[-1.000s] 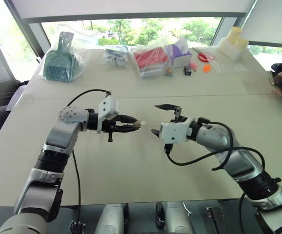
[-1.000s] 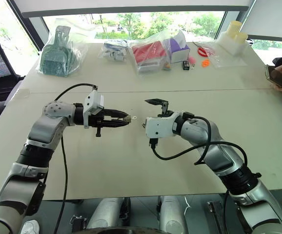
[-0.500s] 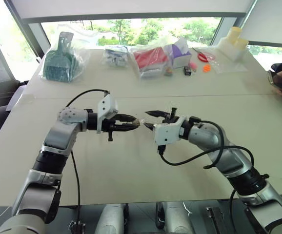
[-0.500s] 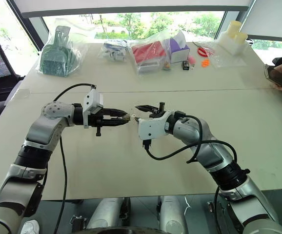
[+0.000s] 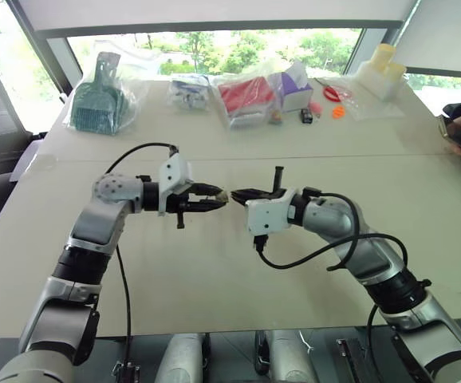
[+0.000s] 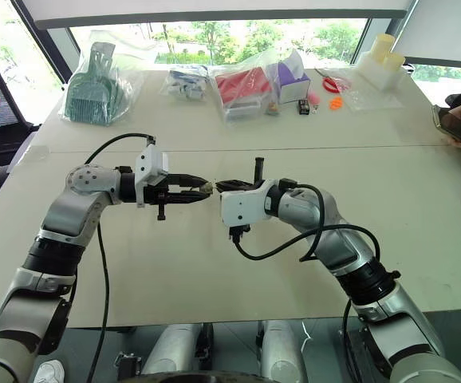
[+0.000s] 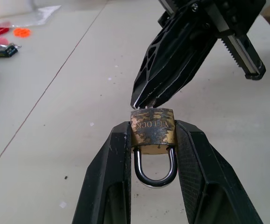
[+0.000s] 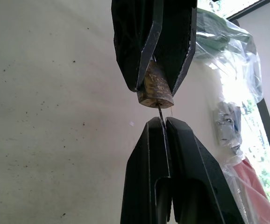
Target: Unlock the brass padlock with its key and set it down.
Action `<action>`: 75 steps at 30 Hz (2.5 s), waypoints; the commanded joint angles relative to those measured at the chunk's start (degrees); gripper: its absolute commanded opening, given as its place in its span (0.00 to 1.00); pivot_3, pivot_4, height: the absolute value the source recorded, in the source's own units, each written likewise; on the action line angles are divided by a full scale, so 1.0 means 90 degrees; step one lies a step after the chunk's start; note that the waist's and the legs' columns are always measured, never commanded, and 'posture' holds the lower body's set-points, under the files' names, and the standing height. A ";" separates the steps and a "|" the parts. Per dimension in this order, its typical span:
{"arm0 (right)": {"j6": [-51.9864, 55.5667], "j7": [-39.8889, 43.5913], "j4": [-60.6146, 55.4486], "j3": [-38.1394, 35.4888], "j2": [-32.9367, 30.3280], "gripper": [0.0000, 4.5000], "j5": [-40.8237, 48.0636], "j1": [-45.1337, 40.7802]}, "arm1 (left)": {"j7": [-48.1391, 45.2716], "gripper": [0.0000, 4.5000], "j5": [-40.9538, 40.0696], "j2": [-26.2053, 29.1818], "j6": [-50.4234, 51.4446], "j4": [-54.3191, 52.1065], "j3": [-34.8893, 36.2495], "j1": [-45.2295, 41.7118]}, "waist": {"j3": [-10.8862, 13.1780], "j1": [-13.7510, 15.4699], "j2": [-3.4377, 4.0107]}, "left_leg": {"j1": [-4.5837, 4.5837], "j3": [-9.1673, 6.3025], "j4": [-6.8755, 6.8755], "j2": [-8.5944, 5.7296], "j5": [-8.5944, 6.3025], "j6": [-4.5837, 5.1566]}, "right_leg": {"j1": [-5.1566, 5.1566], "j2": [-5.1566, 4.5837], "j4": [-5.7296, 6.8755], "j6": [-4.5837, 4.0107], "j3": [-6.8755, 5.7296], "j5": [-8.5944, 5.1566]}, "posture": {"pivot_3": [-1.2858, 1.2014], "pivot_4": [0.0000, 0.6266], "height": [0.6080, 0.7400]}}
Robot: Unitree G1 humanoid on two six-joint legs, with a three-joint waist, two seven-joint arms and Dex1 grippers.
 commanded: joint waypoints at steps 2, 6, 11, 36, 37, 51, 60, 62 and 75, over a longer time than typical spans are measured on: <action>0.0540 0.0834 -0.0200 -0.0087 0.0075 0.02 0.0790 -0.0298 | 0.0236 0.16 0.0369 -0.0092 -0.1256 0.0076 -0.0033 -0.0163 | 0.0000 0.0003 0.0000 | 0.0000 -0.0001 0.0000 0.0000 0.0000 0.0000 | 0.0000 0.0000 0.0000 0.0000 0.0000 0.0000 | 0.52 0.24 1.00; 0.1205 0.1330 -0.0153 -0.0109 0.0135 0.02 0.1117 -0.0538 | 0.0367 0.16 0.0736 -0.0121 -0.2231 0.0306 -0.0110 -0.0254 | 0.0000 0.0002 0.0001 | 0.0001 0.0001 0.0000 0.0000 0.0000 0.0000 | 0.0000 0.0000 0.0001 0.0000 0.0000 0.0001 | 0.52 0.24 1.00; 0.2270 0.1702 -0.0210 -0.0135 0.0235 0.02 0.1450 -0.0730 | 0.0571 0.16 0.1241 -0.0087 -0.3417 0.0665 -0.0257 -0.0381 | -0.0001 0.0003 0.0001 | 0.0001 0.0001 0.0000 0.0000 0.0000 0.0000 | 0.0000 0.0000 0.0002 0.0000 -0.0001 0.0001 | 0.52 0.24 1.00; -0.3170 -0.0717 0.0961 -0.0180 -0.0428 0.94 -0.0261 -0.0704 | -0.0584 0.16 -0.0876 0.0244 0.0588 0.0107 0.0067 -0.0678 | 0.0001 -0.0013 0.0001 | 0.0002 0.0003 0.0000 0.0000 0.0001 -0.0003 | -0.0001 0.0002 0.0003 0.0003 0.0001 0.0000 | 0.52 0.24 1.00; -0.3229 -0.0740 0.1002 -0.0161 -0.0401 0.94 -0.0293 -0.0743 | -0.0610 0.16 -0.0897 0.0241 0.0643 0.0098 0.0071 -0.0692 | 0.0001 -0.0015 0.0001 | 0.0002 0.0003 0.0000 0.0000 0.0002 -0.0003 | -0.0001 0.0002 0.0004 0.0003 0.0001 0.0000 | 0.52 0.24 1.00; -0.3703 -0.0854 0.1354 -0.0090 -0.0194 0.01 -0.0516 -0.1020 | -0.0821 0.16 -0.1054 0.0323 0.1013 -0.0102 0.0082 -0.0629 | 0.0001 -0.0016 0.0001 | 0.0003 0.0003 0.0000 0.0001 0.0002 -0.0003 | -0.0001 0.0003 0.0005 0.0002 0.0002 0.0000 | 0.52 0.24 1.00; -0.3666 -0.0828 0.1387 -0.0134 -0.0187 0.00 -0.0578 -0.0994 | -0.0808 0.47 -0.1121 0.0482 0.1472 -0.0140 0.0070 -0.0648 | 0.0001 -0.0012 0.0001 | 0.0003 0.0003 0.0000 0.0000 0.0002 -0.0003 | -0.0001 0.0003 0.0005 0.0002 0.0003 0.0000 | 0.52 0.24 1.00; -0.3646 -0.0822 0.1382 -0.0142 -0.0198 0.00 -0.0578 -0.0976 | -0.0783 0.70 -0.1144 0.0522 0.1538 -0.0195 0.0131 -0.0626 | 0.0001 -0.0015 0.0001 | 0.0003 0.0003 0.0000 0.0001 0.0002 -0.0003 | -0.0001 0.0003 0.0006 0.0002 0.0002 0.0000 | 0.52 0.24 1.00; -0.3550 -0.0752 0.1255 -0.0151 -0.0307 0.00 -0.0495 -0.0787 | -0.0691 0.35 -0.1532 0.0833 0.1698 -0.0646 0.0620 -0.0327 | 0.0001 -0.0010 0.0002 | 0.0004 0.0002 -0.0001 0.0001 0.0002 -0.0004 | -0.0001 0.0002 0.0005 0.0002 0.0003 -0.0001 | 0.52 0.24 1.00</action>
